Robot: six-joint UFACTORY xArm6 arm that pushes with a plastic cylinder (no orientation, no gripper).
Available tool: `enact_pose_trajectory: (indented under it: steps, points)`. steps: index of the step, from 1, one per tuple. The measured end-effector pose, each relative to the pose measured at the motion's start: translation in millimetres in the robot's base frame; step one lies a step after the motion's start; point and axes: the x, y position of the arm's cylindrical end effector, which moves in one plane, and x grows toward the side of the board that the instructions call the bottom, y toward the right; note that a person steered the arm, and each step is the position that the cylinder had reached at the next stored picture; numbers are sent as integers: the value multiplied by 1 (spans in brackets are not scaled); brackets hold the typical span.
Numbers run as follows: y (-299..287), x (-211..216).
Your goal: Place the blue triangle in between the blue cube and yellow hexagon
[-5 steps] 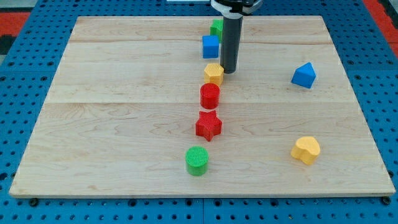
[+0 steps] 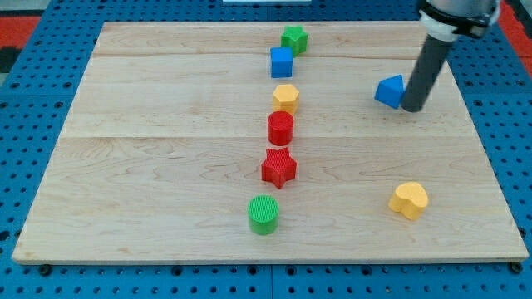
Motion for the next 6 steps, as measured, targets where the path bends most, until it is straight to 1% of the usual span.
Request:
enact_pose_trajectory:
  steps: [1,2,3,4,6]
  points:
    - [17,-19]
    - [22,-39]
    - [-12,-36]
    - [-32,-36]
    - [-123,-41]
